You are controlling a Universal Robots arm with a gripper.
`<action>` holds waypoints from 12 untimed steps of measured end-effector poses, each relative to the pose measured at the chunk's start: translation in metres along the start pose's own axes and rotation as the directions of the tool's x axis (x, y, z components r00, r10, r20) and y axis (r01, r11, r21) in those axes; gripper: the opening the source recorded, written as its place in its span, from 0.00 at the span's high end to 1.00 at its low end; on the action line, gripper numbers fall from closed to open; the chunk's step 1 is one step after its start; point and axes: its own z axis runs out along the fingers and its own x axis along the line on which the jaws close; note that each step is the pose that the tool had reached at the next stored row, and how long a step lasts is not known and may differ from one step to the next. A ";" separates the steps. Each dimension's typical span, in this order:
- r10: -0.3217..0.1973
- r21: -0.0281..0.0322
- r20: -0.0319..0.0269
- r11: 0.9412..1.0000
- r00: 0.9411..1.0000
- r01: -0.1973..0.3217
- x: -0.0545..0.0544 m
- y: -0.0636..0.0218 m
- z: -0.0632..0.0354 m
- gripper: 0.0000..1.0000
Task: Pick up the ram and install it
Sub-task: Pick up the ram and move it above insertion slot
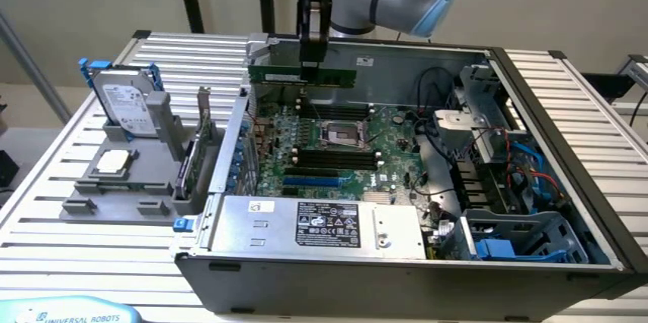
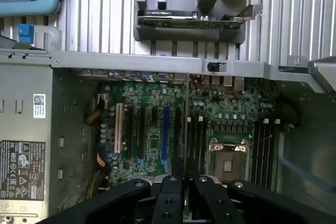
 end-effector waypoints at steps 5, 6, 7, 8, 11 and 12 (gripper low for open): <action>0.000 0.000 0.000 1.000 1.000 0.000 -0.018 -0.0064 0.0095 0.86; 0.000 0.000 0.000 1.000 1.000 0.000 -0.021 -0.0079 0.0112 0.86; 0.000 0.000 0.000 1.000 1.000 0.000 -0.025 -0.0105 0.0132 0.86; 0.000 0.000 0.000 1.000 1.000 0.000 -0.028 -0.0131 0.0149 0.86; 0.000 0.000 0.000 1.000 1.000 0.000 -0.033 -0.0253 0.0201 0.86; 0.000 0.000 0.000 1.000 1.000 0.000 -0.034 -0.0301 0.0219 0.86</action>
